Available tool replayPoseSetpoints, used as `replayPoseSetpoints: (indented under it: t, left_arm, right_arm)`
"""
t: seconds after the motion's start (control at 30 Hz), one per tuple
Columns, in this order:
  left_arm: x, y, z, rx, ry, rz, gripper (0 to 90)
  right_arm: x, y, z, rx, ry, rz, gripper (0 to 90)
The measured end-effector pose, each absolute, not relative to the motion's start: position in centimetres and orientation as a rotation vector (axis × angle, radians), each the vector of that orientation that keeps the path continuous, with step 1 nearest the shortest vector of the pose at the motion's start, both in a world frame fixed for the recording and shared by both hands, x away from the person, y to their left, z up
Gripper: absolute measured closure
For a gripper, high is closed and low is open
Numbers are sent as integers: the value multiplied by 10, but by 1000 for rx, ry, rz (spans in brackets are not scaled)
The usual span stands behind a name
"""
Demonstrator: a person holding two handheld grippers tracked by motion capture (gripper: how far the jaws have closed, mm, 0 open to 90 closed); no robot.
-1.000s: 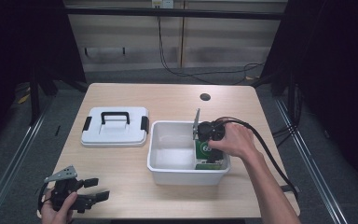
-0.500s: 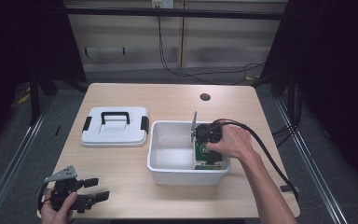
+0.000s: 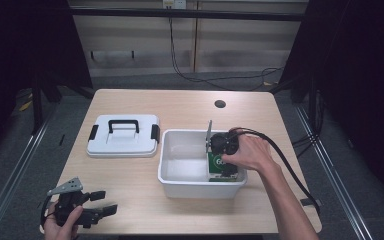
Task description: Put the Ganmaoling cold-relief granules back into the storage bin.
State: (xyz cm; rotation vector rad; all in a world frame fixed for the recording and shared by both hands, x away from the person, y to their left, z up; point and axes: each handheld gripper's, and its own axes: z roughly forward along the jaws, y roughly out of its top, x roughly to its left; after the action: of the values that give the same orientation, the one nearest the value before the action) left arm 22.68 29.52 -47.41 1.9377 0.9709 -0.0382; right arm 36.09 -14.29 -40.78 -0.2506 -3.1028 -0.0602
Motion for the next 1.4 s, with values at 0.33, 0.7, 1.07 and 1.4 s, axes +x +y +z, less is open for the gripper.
replayPoseSetpoints:
  t: [0.33,0.7,1.07,1.4]
  left_arm:
    - [227,295,-474,1937,971,-40,171]
    - [227,295,-474,1936,974,-37,170]
    - [227,295,-474,1938,973,-38,170]
    - [226,295,-474,1937,976,-36,170]
  right_arm:
    - [360,-148,-401,-280,-3108,-108,96]
    - [359,-156,-393,-290,-3127,-184,122]
    - [358,-165,-379,-352,-3121,-326,127]
    - [356,-174,-369,-461,-3121,-498,155]
